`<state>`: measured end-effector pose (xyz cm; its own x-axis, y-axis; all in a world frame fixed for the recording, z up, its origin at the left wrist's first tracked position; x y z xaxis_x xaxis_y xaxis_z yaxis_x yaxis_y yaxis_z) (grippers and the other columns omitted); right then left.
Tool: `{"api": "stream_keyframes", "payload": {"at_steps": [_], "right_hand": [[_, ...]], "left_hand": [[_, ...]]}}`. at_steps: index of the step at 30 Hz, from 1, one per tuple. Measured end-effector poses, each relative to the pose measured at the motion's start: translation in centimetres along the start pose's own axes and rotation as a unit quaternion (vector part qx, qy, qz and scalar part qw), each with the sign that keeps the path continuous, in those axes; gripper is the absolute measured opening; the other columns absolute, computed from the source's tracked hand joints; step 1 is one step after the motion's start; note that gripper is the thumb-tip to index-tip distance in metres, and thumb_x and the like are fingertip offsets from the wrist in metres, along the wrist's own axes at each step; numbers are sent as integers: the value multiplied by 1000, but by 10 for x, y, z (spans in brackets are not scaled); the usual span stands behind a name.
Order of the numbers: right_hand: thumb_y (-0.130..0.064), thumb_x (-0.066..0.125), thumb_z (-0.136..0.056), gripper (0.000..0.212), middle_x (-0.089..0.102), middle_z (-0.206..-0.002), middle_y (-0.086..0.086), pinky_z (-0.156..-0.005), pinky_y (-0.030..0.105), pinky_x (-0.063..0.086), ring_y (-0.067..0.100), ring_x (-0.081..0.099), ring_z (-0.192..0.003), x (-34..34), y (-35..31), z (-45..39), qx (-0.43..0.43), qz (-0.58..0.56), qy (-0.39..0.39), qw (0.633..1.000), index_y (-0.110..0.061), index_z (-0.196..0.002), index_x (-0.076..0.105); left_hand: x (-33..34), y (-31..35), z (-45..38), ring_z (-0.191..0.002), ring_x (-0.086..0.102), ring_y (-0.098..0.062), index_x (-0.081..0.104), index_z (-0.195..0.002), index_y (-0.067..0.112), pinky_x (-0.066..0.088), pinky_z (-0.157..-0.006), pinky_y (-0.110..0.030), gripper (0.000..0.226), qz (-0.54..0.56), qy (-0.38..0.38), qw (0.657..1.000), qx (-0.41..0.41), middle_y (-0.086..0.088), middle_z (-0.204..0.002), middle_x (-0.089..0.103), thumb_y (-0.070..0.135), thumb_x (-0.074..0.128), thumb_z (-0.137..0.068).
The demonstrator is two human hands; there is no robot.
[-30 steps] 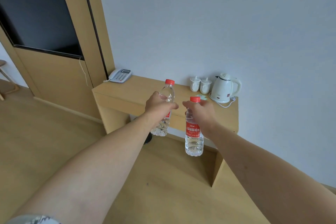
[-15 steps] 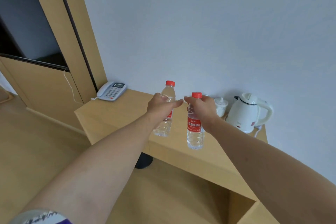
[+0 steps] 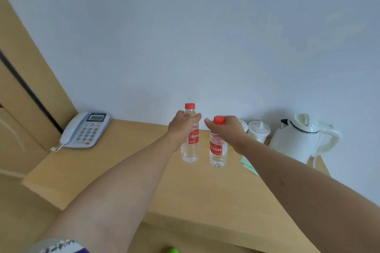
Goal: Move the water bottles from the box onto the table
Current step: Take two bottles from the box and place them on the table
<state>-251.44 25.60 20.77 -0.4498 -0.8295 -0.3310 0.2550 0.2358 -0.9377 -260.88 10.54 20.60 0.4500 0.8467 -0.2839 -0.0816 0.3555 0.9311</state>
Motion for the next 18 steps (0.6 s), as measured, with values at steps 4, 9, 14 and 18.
{"api": "stream_keyframes", "payload": {"at_steps": [4, 9, 14, 18], "right_hand": [[-54, 71, -84, 51, 44, -62, 1, -61, 31, 38, 18, 48, -59, 10, 11, -50, 39, 183, 17, 982, -17, -66, 41], [-58, 75, -77, 53, 47, -59, -2, -53, 31, 34, 18, 49, -60, 12, 20, -88, 65, 270, 66, 959, -16, -62, 46], [-55, 84, -69, 51, 63, -72, 3, -60, 33, 48, 19, 58, -69, 7, 23, -119, 78, 308, 95, 943, -9, -77, 65], [-54, 86, -66, 54, 52, -62, 0, -50, 30, 36, 15, 48, -59, 8, 32, -138, 100, 340, 103, 929, -12, -63, 52]], "left_hand": [[-4, -7, -65, -106, 65, -21, 57, -120, 25, 53, -96, -44, 40, -28, -47, 998, -11, 2, -117, 66, 44, 70, -88], [0, -18, -118, -113, 59, -24, 52, -128, 31, 53, -98, -47, 45, -91, -108, 990, -28, 4, -123, 62, 42, 69, -88], [8, -23, -151, -113, 62, -26, 62, -121, 17, 52, -100, -46, 37, -137, -121, 983, 11, -3, -120, 66, 29, 73, -88], [17, -28, -167, -107, 64, -28, 69, -108, 9, 52, -96, -43, 28, -163, -114, 979, 35, -9, -111, 70, 24, 76, -85]]}}
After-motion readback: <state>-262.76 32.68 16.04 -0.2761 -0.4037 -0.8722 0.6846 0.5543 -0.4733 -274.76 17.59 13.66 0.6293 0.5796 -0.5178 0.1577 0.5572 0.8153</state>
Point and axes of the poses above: each hand's wrist, its own z-axis away from the middle knuckle, its own x-axis out of the palm, y = z × x, the point moved 7 cm from there along -z, towards the middle knuckle
